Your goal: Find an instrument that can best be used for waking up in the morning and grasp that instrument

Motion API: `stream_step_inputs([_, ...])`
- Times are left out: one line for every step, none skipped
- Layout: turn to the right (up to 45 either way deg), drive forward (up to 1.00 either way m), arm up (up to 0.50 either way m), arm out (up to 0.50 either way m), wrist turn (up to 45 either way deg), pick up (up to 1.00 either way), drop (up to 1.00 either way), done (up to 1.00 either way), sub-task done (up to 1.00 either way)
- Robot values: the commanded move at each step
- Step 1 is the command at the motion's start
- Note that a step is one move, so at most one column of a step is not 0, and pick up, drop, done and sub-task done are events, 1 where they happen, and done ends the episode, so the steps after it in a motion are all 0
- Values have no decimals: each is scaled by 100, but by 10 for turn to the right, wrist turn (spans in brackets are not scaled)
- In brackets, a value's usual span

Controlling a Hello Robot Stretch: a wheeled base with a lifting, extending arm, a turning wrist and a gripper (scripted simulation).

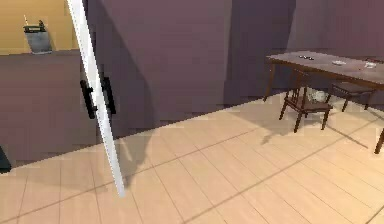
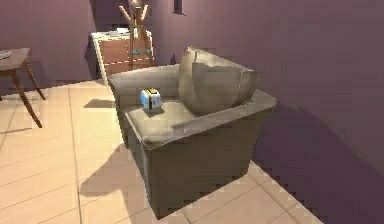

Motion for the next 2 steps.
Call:
stream_step_inputs([270, 0, 0, 0, 0, 0, 0, 0, 0])
stream_step_inputs([0, 65, 0, 0, 0, 0, 0, 0, 0])
